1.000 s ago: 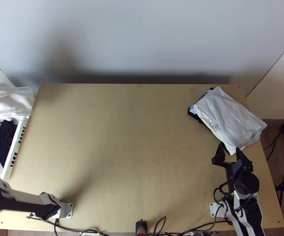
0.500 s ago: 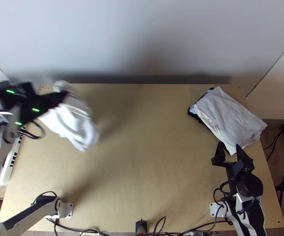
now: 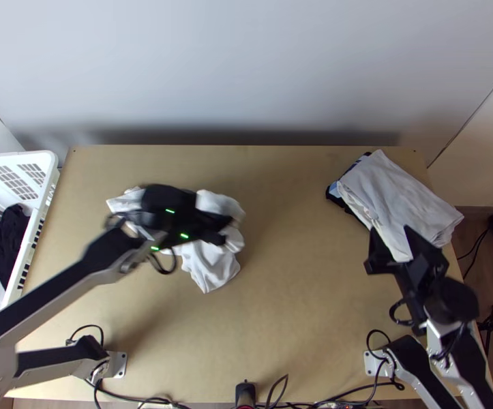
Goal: Fold the t-shirt
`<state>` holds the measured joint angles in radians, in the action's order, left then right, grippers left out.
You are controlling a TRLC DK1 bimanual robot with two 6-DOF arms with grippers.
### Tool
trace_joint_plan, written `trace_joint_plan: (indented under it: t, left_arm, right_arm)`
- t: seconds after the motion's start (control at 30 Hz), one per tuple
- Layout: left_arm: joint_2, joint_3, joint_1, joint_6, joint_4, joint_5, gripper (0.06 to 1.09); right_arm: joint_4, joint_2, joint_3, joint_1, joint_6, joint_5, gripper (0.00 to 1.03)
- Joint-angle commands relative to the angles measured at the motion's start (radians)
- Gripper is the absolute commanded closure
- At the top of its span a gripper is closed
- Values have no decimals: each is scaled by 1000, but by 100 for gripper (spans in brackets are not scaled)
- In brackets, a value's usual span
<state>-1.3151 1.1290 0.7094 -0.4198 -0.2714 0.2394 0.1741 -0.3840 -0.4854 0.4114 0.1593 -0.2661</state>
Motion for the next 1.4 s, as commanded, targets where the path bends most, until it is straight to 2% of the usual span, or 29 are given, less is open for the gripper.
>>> trace_joint_plan:
  t: [0.0,0.1,0.13,0.17,0.23,0.27,0.37,0.4,0.47,0.53,0.63,0.73,0.8,0.93,1.0,1.17,1.37]
  left_arm:
    - [-225,-31,170,-7,126,-18,105]
    - [-334,-32,206,-7,184,-18,105]
    - [-360,-34,214,-8,216,-18,100]
    - [-381,-35,219,-11,247,-18,81]
    - [-424,-29,226,-16,304,-17,15]
    - [-444,-12,228,-16,305,-17,10]
    - [-455,37,229,-31,307,-17,10]
    - [-444,52,226,-33,305,-17,10]
    - [-417,89,205,-51,296,-17,10]
    - [-385,118,167,-63,282,-17,10]
    - [-323,133,105,-66,244,-18,10]
    - [-248,133,41,-73,193,-18,10]
    - [-202,132,-4,-63,141,-20,10]
    - [-127,80,-100,-7,106,-54,10]
    - [-98,48,-139,23,101,-74,10]
    - [-44,-14,-222,32,93,-78,10]
    - [-7,-60,-249,32,104,-94,10]
  right_arm:
    - [7,-309,-246,56,29,11,5]
    - [41,-428,-326,78,45,11,5]
    - [62,-472,-351,78,48,11,5]
    - [88,-520,-378,78,54,11,5]
    - [177,-633,-444,56,89,11,5]
    - [238,-694,-490,33,114,11,5]
    - [435,-859,-641,23,166,10,5]
    - [479,-892,-676,17,201,11,5]
    - [564,-925,-728,20,217,18,5]
    - [573,-928,-754,23,223,25,5]
    - [579,-963,-808,35,263,103,5]
    - [588,-984,-868,75,266,160,5]
    - [588,-995,-880,129,212,165,5]
    - [590,-1014,-832,279,6,182,5]
    - [588,-1009,-802,345,-47,182,5]
    - [513,-1092,-788,435,-60,180,5]
    - [487,-1262,-881,451,-66,180,5]
